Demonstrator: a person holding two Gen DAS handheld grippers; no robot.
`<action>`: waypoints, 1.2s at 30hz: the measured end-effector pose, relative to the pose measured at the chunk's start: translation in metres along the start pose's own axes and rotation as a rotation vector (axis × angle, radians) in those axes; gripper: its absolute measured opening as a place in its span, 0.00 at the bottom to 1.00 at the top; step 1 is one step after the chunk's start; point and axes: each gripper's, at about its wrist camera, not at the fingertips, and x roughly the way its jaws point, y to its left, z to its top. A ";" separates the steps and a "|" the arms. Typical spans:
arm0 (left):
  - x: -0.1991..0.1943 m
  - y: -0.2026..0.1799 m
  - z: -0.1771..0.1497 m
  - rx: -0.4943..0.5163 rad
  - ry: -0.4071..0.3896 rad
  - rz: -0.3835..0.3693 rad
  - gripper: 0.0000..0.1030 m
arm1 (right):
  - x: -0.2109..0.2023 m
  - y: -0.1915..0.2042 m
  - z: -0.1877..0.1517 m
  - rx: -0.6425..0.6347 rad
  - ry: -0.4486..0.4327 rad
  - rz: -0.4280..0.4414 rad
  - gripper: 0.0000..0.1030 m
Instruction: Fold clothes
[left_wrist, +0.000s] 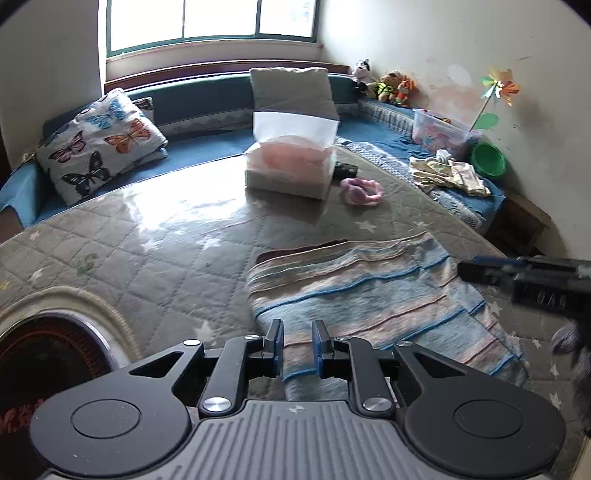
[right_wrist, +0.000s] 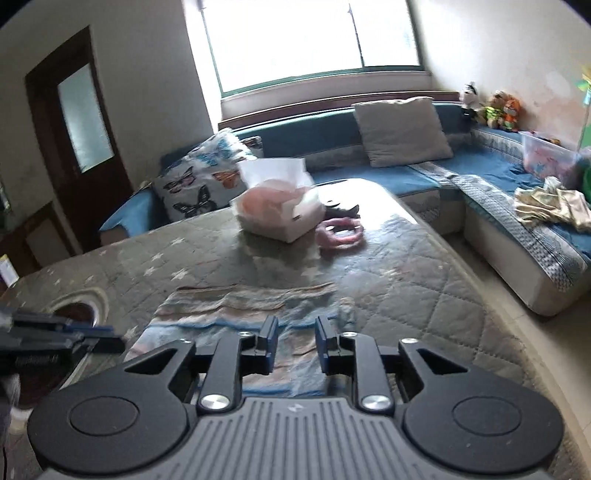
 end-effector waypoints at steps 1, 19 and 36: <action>0.002 -0.001 0.000 0.002 0.003 -0.006 0.18 | 0.002 0.002 -0.001 -0.008 0.008 0.007 0.29; 0.035 -0.013 0.023 0.024 0.011 -0.085 0.18 | 0.058 0.000 0.013 0.000 0.059 -0.007 0.29; 0.089 -0.026 0.045 -0.001 0.037 -0.113 0.19 | 0.057 -0.006 0.009 0.001 0.067 -0.002 0.28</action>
